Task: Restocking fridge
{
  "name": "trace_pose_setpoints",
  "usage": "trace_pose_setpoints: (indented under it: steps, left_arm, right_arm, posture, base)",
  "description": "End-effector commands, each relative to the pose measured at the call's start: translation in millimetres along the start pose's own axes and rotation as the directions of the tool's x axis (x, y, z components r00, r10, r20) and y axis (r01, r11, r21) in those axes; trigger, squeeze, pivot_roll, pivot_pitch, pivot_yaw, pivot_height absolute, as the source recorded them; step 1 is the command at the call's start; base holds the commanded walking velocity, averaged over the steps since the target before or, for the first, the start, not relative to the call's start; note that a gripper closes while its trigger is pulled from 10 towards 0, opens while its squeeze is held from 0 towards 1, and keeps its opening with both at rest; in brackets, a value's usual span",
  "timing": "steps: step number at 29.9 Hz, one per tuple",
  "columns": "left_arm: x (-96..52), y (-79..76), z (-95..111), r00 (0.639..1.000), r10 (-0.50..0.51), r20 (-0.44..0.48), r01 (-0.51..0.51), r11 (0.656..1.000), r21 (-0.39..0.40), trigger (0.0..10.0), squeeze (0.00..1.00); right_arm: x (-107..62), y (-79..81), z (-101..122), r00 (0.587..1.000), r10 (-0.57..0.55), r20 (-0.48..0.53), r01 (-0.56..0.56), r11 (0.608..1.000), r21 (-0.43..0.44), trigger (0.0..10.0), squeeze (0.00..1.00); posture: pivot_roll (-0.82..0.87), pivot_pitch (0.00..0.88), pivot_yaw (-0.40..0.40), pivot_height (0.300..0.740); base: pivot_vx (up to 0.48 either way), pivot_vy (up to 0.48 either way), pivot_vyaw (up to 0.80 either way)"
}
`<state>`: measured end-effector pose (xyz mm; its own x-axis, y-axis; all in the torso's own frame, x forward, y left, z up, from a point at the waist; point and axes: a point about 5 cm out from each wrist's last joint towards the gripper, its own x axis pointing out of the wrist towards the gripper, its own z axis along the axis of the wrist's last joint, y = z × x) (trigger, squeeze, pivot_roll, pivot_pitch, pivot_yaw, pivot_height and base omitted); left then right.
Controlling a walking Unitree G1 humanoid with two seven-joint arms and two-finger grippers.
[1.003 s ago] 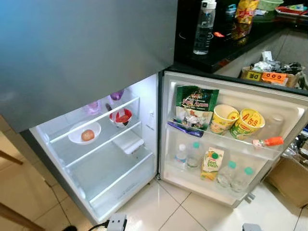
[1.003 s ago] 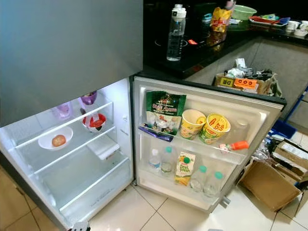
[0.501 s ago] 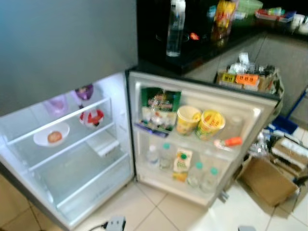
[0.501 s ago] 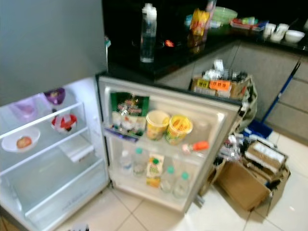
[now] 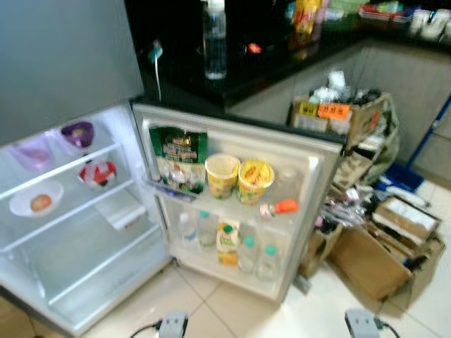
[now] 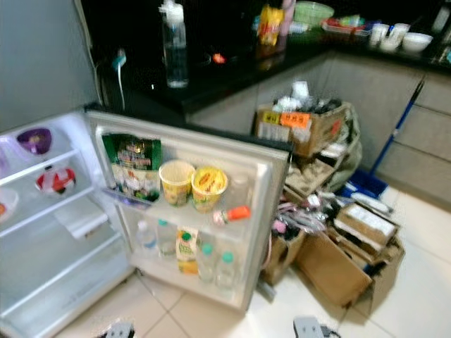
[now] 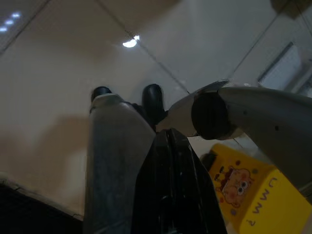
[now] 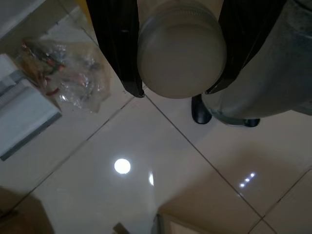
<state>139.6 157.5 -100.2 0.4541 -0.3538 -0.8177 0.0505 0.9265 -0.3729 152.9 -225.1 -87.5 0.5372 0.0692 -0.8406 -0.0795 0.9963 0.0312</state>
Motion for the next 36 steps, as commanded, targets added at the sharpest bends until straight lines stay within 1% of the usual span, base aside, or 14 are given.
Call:
trace_pose_setpoints:
  steps: [1,4,5,6,9,11,17,22,26,28,29,30,33,36]
  left_arm:
    - [-2.3,4.0,-5.5,1.000,0.017,-0.019,-0.018,1.000,-0.010,10.0,0.00]
    - [-2.1,3.9,-5.3,1.000,0.018,-0.018,-0.018,1.000,-0.011,10.0,0.00]
    - [-2.1,3.9,-5.3,1.000,0.018,-0.018,-0.018,1.000,-0.011,10.0,0.00]
    - [-1.9,3.4,-5.2,1.000,0.017,-0.016,-0.017,1.000,-0.010,10.0,0.00]
    - [-1.7,3.0,-5.1,1.000,0.015,-0.015,-0.016,1.000,-0.011,10.0,0.00]
    - [-1.6,2.8,-5.1,1.000,0.015,-0.016,-0.015,1.000,-0.010,10.0,0.00]
    - [-1.6,2.7,-5.2,1.000,0.015,-0.016,-0.015,1.000,-0.009,10.0,0.00]
    - [-1.7,2.8,-5.8,1.000,0.017,-0.015,-0.017,1.000,-0.013,10.0,0.00]
    - [-1.9,2.8,-6.6,1.000,0.018,-0.017,-0.018,1.000,-0.013,10.0,0.00]
    - [-1.8,2.6,-6.5,1.000,0.017,-0.016,-0.017,1.000,-0.014,10.0,0.00]
    - [-1.8,2.6,-6.5,1.000,0.017,-0.016,-0.017,1.000,-0.014,10.0,0.00]
    - [-1.6,2.4,-6.4,1.000,0.017,-0.016,-0.017,1.000,-0.013,10.0,0.00]
    - [-1.3,1.5,-6.1,1.000,0.008,-0.018,-0.008,1.000,0.002,10.0,0.00]
    - [-1.2,1.2,-6.1,1.000,0.005,-0.019,-0.005,1.000,0.007,10.0,0.00]
  right_arm:
    - [3.9,7.7,14.8,0.998,0.046,0.050,-0.045,0.998,-0.033,10.0,0.00]
    - [6.8,13.8,30.5,0.991,0.096,0.097,-0.089,0.994,-0.067,10.0,0.00]
    - [6.8,13.8,30.5,0.991,0.096,0.097,-0.089,0.994,-0.067,10.0,0.00]
    - [8.1,19.3,38.6,0.983,0.142,0.120,-0.131,0.987,-0.096,10.0,0.00]
    - [8.8,25.8,44.3,0.970,0.202,0.136,-0.186,0.975,-0.125,10.0,0.00]
    - [8.9,28.2,46.2,0.964,0.228,0.137,-0.209,0.968,-0.140,10.0,0.00]
    - [8.7,26.2,43.6,0.968,0.219,0.124,-0.202,0.970,-0.131,10.0,0.00]
    - [5.5,19.0,23.9,0.980,0.182,0.077,-0.176,0.981,-0.077,10.0,0.00]
    - [4.2,17.8,16.5,0.982,0.177,0.061,-0.173,0.983,-0.060,10.0,0.00]
    - [2.7,15.0,8.8,0.987,0.156,0.043,-0.155,0.988,-0.021,10.0,0.00]
    - [2.7,15.0,8.8,0.987,0.156,0.043,-0.155,0.988,-0.021,10.0,0.00]
    - [1.0,11.0,0.9,0.992,0.120,0.023,-0.121,0.993,0.014,10.0,0.00]
    - [-1.8,1.7,-7.8,0.999,0.034,-0.001,-0.034,0.997,0.073,10.0,0.00]
    - [-2.5,0.2,-9.4,1.000,0.023,-0.004,-0.023,0.996,0.088,10.0,0.00]
  posture:
    - [-0.07,0.000,-0.014,0.740]
    - [-0.07,0.000,-0.017,0.740]
    - [-0.07,0.000,-0.017,0.740]
    - [-0.07,0.000,-0.019,0.740]
    - [-0.07,0.000,-0.018,0.740]
    - [-0.07,0.000,-0.020,0.740]
    - [-0.07,0.000,-0.021,0.740]
    - [-0.07,0.000,-0.021,0.740]
    - [-0.07,0.000,-0.019,0.740]
    - [-0.07,0.000,-0.019,0.740]
    - [-0.07,0.000,-0.019,0.740]
    - [-0.07,0.000,-0.021,0.740]
    - [-0.07,0.000,-0.021,0.740]
    - [-0.07,0.000,-0.021,0.740]
  base:
    - [0.000,0.000,0.00]
    - [0.000,0.000,0.00]
    - [0.000,0.000,0.00]
    - [0.000,0.000,0.00]
    - [0.000,0.000,0.18]
    - [0.000,0.000,0.77]
    - [0.000,0.000,0.77]
    - [0.000,0.000,0.76]
    - [0.000,0.000,0.73]
    - [0.000,0.000,0.69]
    - [0.000,0.000,0.69]
    - [0.000,0.000,0.61]
    - [0.000,0.000,0.00]
    - [0.000,0.000,0.00]
